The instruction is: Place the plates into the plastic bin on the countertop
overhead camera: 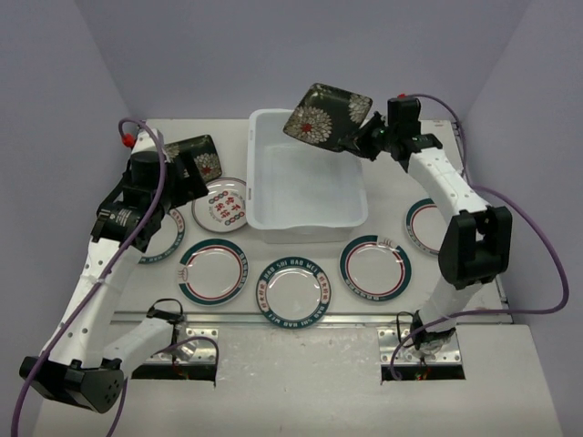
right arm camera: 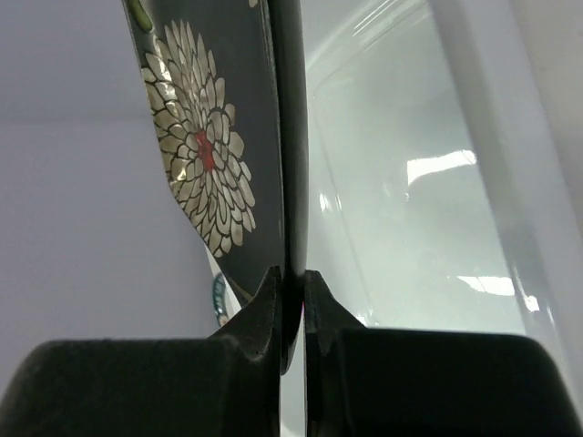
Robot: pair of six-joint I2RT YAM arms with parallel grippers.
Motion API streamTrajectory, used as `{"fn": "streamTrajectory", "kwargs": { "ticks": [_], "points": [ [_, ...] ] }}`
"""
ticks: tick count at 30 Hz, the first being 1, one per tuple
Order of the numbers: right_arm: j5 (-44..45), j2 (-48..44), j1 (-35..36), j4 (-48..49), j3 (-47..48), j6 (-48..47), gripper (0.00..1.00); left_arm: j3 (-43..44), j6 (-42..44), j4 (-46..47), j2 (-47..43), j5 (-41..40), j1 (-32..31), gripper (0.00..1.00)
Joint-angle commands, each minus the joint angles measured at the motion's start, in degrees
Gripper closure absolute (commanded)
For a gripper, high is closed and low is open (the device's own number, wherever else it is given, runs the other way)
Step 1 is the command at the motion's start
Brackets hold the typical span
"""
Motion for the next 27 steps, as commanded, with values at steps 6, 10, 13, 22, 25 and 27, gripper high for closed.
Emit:
{"fn": "streamTrajectory", "kwargs": {
  "ticks": [6,10,13,22,25,27],
  "points": [
    [-16.7,11.2,1.0,-20.5,22.3,-27.5,1.00,-0.1,3.8,-0.9,-1.5,-4.2,-0.6,0.00],
    [-16.8,15.9,2.2,-24.6,26.3,-30.6,1.00,0.1,3.8,-1.5,-1.6,-3.9,-0.6,0.00],
    [-15.8,18.2,2.8,-24.6,26.7,-30.7,1.00,0.0,3.2,-1.5,-1.3,-1.8,-0.6,0.00],
    [-10.7,27.6,5.1,-25.1,34.6,-27.9,1.00,0.4,3.8,-1.5,0.0,1.1,-0.6,0.00],
    [-7.6,29.8,5.7,-24.6,37.0,-26.3,1.00,0.3,3.6,-1.6,0.2,1.6,-0.6,0.00],
    [-7.1,31.5,6.0,-23.5,37.4,-25.1,1.00,0.1,3.6,-1.9,0.2,1.8,-0.6,0.00]
  ]
}}
